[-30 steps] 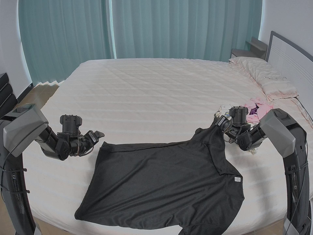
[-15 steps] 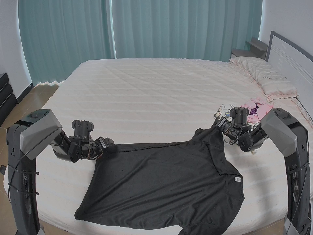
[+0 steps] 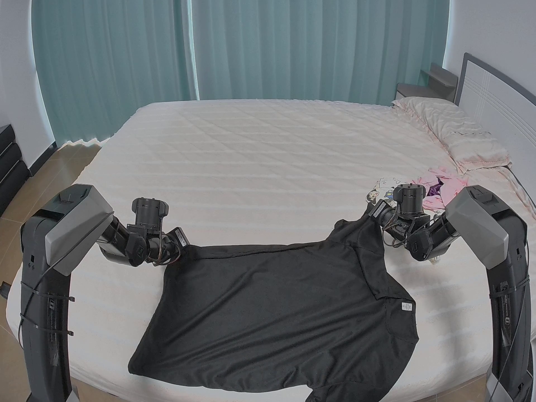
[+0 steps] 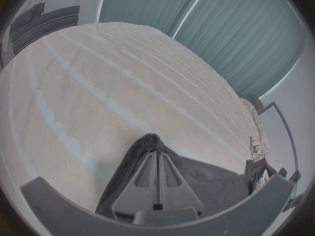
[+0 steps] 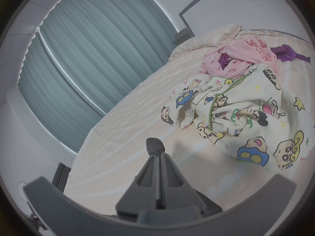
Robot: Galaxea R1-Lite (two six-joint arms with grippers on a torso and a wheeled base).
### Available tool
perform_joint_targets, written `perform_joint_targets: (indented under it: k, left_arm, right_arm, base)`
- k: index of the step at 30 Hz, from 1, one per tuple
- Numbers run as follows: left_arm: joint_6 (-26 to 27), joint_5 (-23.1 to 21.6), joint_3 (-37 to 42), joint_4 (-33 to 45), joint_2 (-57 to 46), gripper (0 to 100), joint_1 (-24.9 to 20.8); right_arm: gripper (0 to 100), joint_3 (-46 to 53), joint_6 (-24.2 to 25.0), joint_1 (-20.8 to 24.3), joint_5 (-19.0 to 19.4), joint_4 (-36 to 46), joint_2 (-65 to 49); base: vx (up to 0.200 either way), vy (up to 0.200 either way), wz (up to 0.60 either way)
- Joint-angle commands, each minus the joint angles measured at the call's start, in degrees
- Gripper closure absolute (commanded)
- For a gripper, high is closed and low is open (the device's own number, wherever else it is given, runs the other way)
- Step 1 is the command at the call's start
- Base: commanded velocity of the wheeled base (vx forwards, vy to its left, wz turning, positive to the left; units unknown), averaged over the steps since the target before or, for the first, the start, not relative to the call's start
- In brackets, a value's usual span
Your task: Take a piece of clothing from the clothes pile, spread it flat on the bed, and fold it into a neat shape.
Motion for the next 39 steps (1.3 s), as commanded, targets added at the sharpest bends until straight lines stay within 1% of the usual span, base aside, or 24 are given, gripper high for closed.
perform_joint_targets:
  k: [1, 5, 6, 8, 12, 18, 25, 26, 27, 28, 31, 32, 36, 39]
  left_arm:
    - [-0.01, 1.32, -3.70, 0.70, 0.18, 100, 1.00]
    - [-0.09, 2.73, -7.04, 0.96, 0.18, 100, 2.58]
    - [-0.09, 2.73, -7.04, 0.96, 0.18, 100, 2.58]
    - [-0.09, 2.91, -9.23, 1.93, 0.35, 100, 3.90]
    - [-0.27, 3.08, -13.37, 2.90, 1.93, 100, 5.66]
    - [-0.27, 3.17, -18.99, 8.08, 5.54, 100, 6.09]
    - [-0.53, 3.17, -20.75, 8.43, 8.61, 100, 5.83]
    - [-0.80, 3.08, -20.84, 8.43, 8.70, 100, 5.83]
    - [-1.32, 3.08, -20.92, 8.43, 8.70, 0, 5.74]
    - [-2.73, 2.99, -21.45, 8.35, 8.70, 0, 5.74]
    - [-2.73, 2.99, -21.45, 8.35, 8.70, 0, 5.74]
    - [-5.19, 2.73, -23.65, 8.79, 9.23, 0, 5.74]
    - [-5.45, 3.17, -23.47, 9.49, 9.14, 0, 6.01]
    - [-6.51, 3.17, -22.59, 10.63, 7.74, 0, 6.89]
  right_arm:
    - [100, -0.23, -0.04, -0.39, -0.01, -0.12, -0.29]
    - [100, -1.02, 0.05, -1.09, -0.01, -0.38, -0.99]
    - [100, -1.02, 0.05, -1.09, -0.01, -0.38, -0.99]
    - [100, -2.34, -0.04, -1.71, -0.01, -1.87, -1.43]
    - [100, -4.45, -0.04, -2.24, -0.10, -2.31, -0.73]
    - [100, -7.17, -0.39, -2.24, -0.10, -2.31, 2.70]
    - [100, -8.84, -0.83, -1.97, -0.10, -2.31, 4.10]
    - [0, -8.76, -0.92, -1.97, -0.01, -2.23, 4.19]
    - [0, -8.76, -1.18, -1.97, -0.01, -1.96, 4.37]
    - [0, -8.76, -1.36, -1.88, 0.17, -1.08, 4.54]
    - [0, -8.76, -1.36, -1.88, 0.17, -1.08, 4.54]
    - [0, -8.84, -1.44, -2.06, 0.17, 0.06, 4.89]
    - [0, -7.53, -1.44, -3.64, 0.34, 0.06, 4.19]
    - [0, -4.98, -1.36, -3.82, 0.96, -0.03, 3.14]
  base:
    - [0.000, 0.000, 0.00]
    - [0.000, 0.000, 0.00]
    - [0.000, 0.000, 0.00]
    - [0.000, 0.000, 0.00]
    - [0.000, 0.000, 0.00]
    - [0.000, 0.000, 0.00]
    - [0.000, 0.000, 0.00]
    - [0.000, 0.000, 0.00]
    - [0.000, 0.000, 0.00]
    - [0.000, 0.000, 0.00]
    - [0.000, 0.000, 0.00]
    - [0.000, 0.000, 0.00]
    - [0.000, 0.000, 0.00]
    - [0.000, 0.000, 0.00]
